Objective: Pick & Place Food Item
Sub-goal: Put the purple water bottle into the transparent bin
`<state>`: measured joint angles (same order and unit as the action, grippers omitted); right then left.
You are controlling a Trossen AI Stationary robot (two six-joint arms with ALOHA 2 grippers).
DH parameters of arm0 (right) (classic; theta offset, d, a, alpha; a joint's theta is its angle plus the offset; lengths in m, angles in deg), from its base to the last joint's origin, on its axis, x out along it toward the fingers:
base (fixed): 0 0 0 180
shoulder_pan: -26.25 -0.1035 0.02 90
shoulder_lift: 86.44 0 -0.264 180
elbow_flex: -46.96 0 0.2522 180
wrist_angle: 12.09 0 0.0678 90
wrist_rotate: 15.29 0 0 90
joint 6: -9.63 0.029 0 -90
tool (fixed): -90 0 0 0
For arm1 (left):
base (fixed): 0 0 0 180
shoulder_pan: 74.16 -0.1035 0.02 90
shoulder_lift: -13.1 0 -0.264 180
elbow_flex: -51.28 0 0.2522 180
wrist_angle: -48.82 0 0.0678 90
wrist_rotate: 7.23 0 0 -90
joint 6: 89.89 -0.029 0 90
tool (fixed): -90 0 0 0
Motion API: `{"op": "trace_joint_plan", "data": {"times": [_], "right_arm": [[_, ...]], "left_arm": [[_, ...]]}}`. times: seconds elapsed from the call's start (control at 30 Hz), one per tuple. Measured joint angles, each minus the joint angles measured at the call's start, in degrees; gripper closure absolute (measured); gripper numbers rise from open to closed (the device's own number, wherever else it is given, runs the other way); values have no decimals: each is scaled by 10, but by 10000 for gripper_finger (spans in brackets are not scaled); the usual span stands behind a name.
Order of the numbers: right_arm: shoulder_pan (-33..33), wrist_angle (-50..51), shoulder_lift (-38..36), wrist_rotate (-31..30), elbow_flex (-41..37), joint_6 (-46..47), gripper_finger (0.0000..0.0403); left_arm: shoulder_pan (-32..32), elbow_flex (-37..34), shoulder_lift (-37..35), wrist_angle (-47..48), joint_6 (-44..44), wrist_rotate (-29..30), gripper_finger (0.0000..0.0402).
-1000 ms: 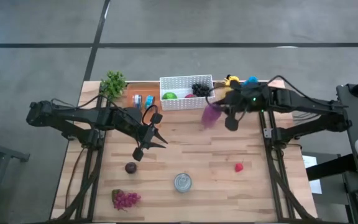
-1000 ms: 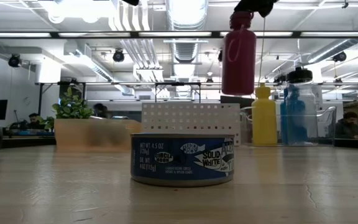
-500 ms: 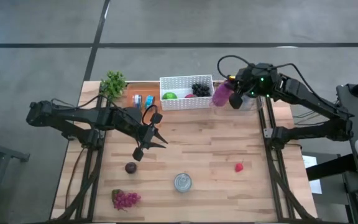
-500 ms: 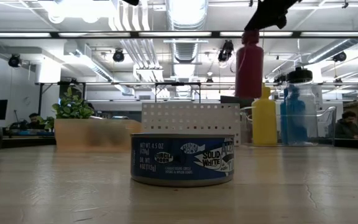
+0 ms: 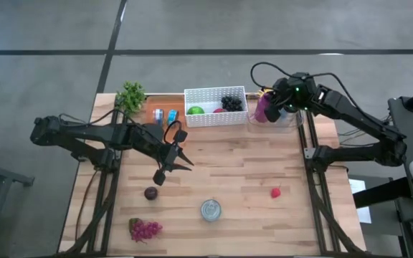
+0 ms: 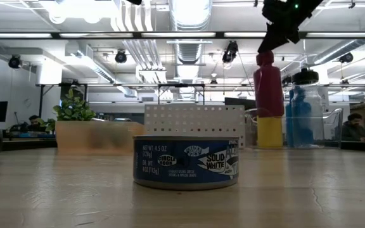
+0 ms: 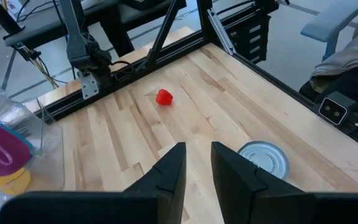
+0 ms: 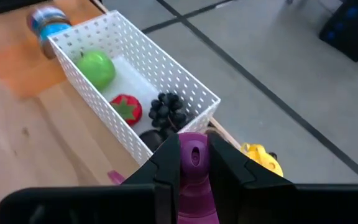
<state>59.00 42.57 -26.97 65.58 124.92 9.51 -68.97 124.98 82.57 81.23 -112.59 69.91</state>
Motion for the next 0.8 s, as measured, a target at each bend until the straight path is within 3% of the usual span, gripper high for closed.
{"op": "trace_joint_plan", "data": {"times": [0.8], "right_arm": [[13, -102, -9, 1, -122, 15, 350]], "left_arm": [[0, 0, 0, -11, 2, 0, 323]]}}
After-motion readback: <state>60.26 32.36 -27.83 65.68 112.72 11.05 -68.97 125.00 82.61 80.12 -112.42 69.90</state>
